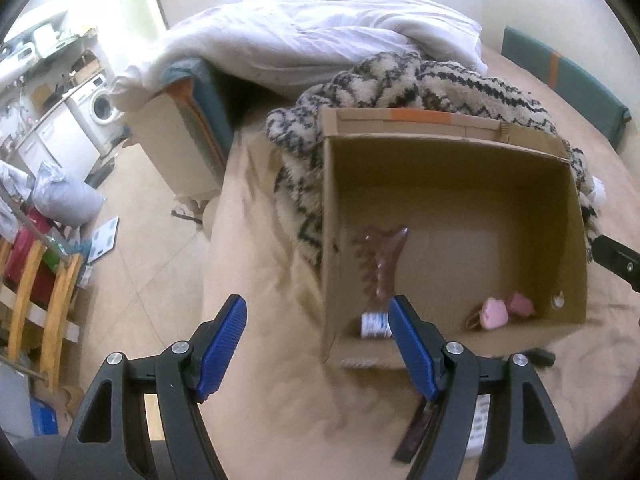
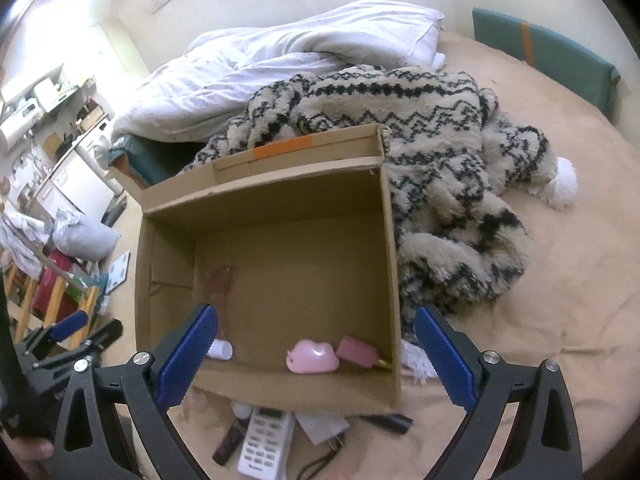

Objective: Organize rigid objects
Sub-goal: 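Withdraw both tools from the box toward the items beside it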

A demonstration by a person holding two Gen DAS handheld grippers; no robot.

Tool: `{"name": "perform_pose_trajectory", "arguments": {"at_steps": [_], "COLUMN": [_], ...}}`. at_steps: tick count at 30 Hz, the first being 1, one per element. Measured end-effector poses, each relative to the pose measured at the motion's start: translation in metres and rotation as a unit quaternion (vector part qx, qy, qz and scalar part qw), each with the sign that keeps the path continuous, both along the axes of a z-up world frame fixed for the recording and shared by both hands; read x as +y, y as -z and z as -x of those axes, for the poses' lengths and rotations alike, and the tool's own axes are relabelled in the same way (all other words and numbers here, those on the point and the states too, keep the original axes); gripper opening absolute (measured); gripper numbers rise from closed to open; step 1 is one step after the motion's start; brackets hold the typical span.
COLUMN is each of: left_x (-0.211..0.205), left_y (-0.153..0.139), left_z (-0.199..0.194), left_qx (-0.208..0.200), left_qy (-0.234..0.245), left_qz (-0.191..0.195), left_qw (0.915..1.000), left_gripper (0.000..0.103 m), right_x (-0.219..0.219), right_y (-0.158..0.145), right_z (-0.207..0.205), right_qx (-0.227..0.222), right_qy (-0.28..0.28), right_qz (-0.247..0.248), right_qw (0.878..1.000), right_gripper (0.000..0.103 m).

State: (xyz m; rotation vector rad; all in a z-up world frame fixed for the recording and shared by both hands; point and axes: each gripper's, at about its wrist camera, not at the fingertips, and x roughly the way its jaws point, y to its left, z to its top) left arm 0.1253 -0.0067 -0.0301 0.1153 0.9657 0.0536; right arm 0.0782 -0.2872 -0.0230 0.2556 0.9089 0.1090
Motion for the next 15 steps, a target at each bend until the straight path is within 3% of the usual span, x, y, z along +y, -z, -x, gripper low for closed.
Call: {"name": "perform_pose_trajectory", "arguments": {"at_steps": [6,15], "left_x": [0.022,0.023], "left_y": [0.008,0.004], "left_z": [0.011,0.018], "left_qx": [0.011,0.005], "left_qy": [-0.019,-0.021], "left_qz": [0.021,0.051], "left_qw": [0.9995,0.9985], "left_gripper": [0.071,0.071], "right_x": [0.0,0.008], "right_y": [0.01,0.028], "right_z": [0.027,0.054], "right_qx": [0.015,0.027], "right_qy": [0.001,0.007], "right_qz": [-0.019,0.002], "right_qw": [1.0,1.0], "right_gripper": [0.103,0.103]}}
